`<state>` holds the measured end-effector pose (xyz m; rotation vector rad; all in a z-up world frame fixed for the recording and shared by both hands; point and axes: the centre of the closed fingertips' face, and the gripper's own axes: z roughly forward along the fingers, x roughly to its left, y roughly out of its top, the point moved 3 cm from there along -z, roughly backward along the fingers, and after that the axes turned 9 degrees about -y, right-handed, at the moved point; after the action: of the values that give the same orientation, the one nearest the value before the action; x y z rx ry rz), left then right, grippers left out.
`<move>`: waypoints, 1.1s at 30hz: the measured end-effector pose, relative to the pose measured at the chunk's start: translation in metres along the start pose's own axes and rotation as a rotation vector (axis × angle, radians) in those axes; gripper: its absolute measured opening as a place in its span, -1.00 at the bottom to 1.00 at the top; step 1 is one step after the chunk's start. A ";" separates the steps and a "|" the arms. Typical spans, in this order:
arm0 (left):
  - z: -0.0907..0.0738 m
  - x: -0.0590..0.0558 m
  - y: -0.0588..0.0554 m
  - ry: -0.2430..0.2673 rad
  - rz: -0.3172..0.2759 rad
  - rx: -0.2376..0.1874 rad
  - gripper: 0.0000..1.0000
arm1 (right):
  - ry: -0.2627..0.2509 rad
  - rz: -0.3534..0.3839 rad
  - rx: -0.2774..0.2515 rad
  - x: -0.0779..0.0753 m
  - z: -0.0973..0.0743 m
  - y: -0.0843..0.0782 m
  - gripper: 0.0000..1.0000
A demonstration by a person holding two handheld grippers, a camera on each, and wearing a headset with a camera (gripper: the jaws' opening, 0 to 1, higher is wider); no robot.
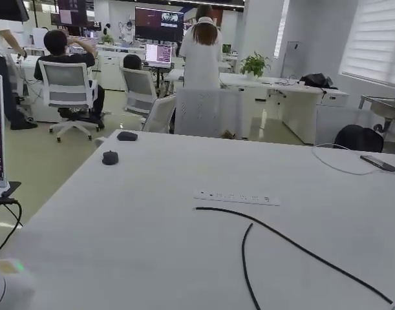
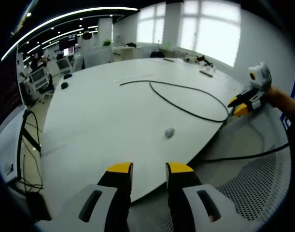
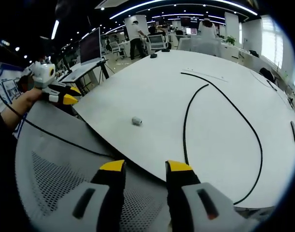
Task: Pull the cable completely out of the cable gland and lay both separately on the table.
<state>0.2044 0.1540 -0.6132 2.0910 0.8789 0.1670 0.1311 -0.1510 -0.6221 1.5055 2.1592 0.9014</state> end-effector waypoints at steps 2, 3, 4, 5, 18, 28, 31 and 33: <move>0.001 0.000 -0.001 0.000 -0.004 0.001 -0.44 | 0.000 -0.002 0.002 0.000 0.000 0.000 -0.33; 0.001 0.000 -0.001 -0.002 -0.006 -0.001 -0.44 | 0.002 -0.001 0.003 0.000 0.000 -0.001 -0.33; 0.001 0.000 0.000 -0.004 -0.008 -0.005 -0.45 | 0.001 0.000 0.003 -0.001 0.000 0.000 -0.33; 0.002 -0.001 0.000 -0.007 -0.010 -0.009 -0.45 | 0.001 0.000 0.002 -0.001 0.000 0.000 -0.33; 0.003 -0.001 -0.001 -0.010 -0.004 0.004 -0.48 | 0.006 0.003 0.004 -0.001 0.001 -0.001 -0.34; 0.005 -0.002 -0.002 -0.034 -0.029 -0.011 -0.47 | 0.000 0.004 0.032 -0.001 0.003 -0.007 -0.34; 0.005 -0.002 -0.004 -0.033 -0.026 -0.003 -0.47 | 0.003 0.005 0.033 0.000 0.002 -0.007 -0.34; 0.005 -0.001 -0.004 -0.033 -0.028 -0.001 -0.46 | 0.004 0.005 0.035 0.000 0.002 -0.008 -0.34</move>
<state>0.2030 0.1517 -0.6191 2.0739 0.8874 0.1180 0.1270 -0.1524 -0.6291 1.5277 2.1851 0.8733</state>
